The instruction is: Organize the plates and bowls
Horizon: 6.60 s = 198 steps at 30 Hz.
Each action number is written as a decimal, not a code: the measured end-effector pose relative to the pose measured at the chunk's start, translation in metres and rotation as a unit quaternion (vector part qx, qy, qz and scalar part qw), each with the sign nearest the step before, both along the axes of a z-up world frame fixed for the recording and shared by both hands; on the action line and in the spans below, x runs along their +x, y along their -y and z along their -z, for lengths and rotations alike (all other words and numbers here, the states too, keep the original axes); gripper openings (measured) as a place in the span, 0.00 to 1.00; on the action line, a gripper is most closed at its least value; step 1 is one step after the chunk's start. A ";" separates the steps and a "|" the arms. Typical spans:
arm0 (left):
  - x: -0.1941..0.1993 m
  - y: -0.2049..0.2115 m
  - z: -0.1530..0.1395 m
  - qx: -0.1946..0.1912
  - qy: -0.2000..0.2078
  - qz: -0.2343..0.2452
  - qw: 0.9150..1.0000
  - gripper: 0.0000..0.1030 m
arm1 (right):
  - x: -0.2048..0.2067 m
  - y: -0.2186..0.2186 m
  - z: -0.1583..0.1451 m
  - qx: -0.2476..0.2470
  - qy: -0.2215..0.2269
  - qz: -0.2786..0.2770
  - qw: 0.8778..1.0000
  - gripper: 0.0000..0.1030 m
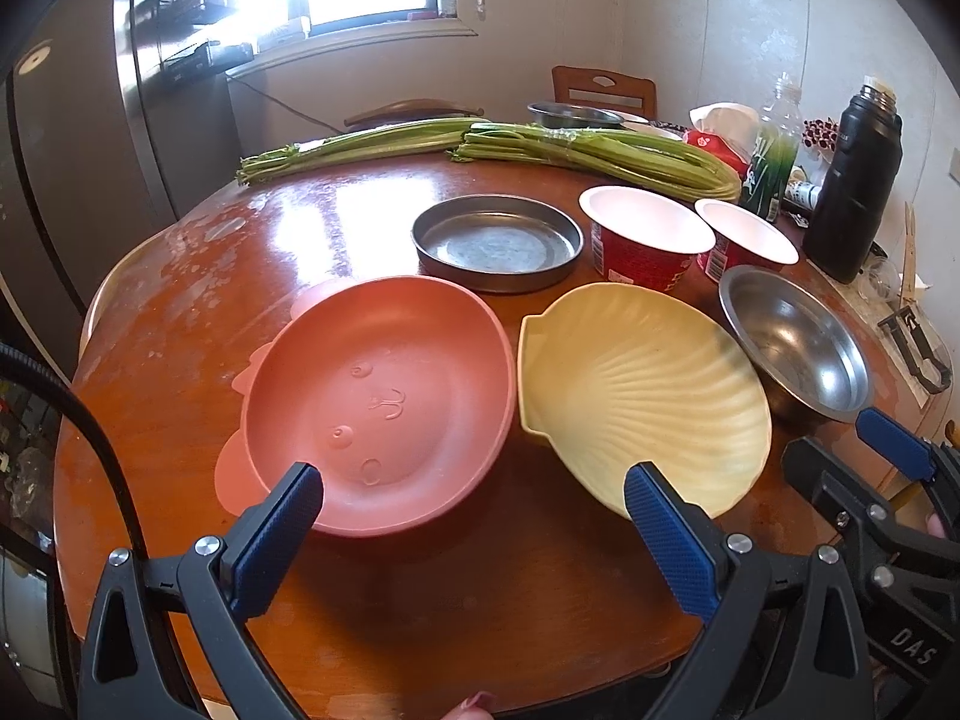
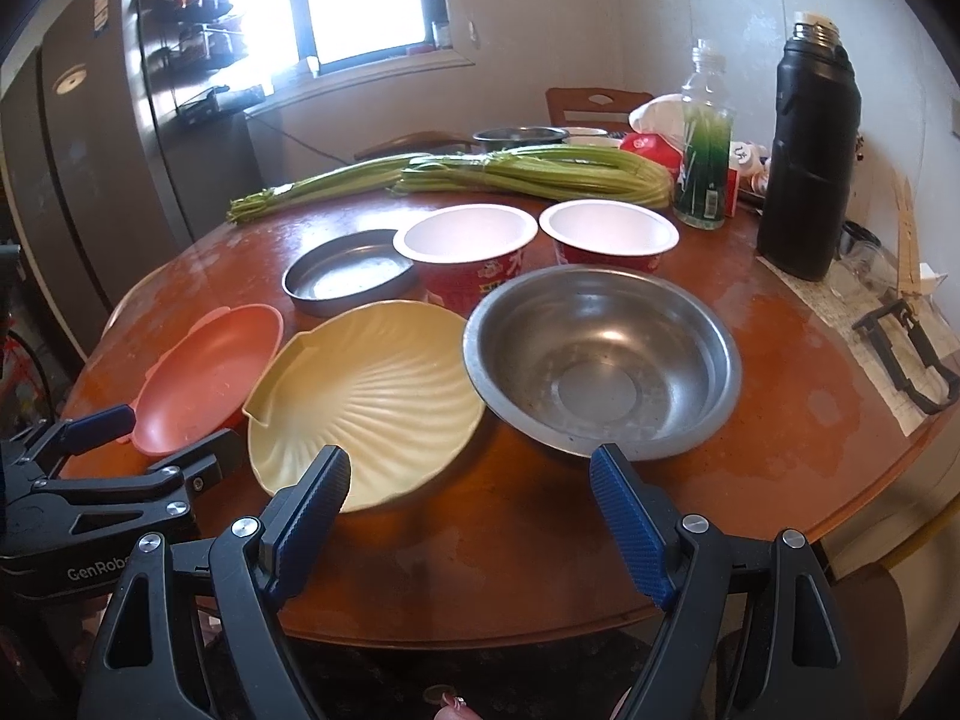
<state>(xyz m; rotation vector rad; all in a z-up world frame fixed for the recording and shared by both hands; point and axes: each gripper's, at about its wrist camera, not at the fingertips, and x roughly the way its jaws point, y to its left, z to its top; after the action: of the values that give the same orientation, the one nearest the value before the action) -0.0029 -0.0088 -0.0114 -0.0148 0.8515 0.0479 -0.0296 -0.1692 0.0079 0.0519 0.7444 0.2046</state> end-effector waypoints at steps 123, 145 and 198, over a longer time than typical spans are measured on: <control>0.083 -0.205 0.031 -0.092 -0.015 -0.152 0.984 0.63 | 0.154 -0.209 0.017 0.048 -0.121 -0.289 0.948 0.60; 0.046 -0.211 0.008 -0.077 0.017 -0.183 0.980 0.64 | 0.141 -0.195 -0.006 0.043 -0.074 -0.274 0.958 0.60; 0.035 -0.032 -0.023 -0.040 0.018 0.009 0.999 0.64 | 0.028 -0.014 -0.038 0.083 -0.006 -0.142 0.986 0.61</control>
<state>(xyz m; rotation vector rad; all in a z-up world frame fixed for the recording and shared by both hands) 0.0319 0.0228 0.0120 -0.0829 0.8164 -0.0042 -0.0018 -0.1550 0.0463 0.1061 0.7430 0.5385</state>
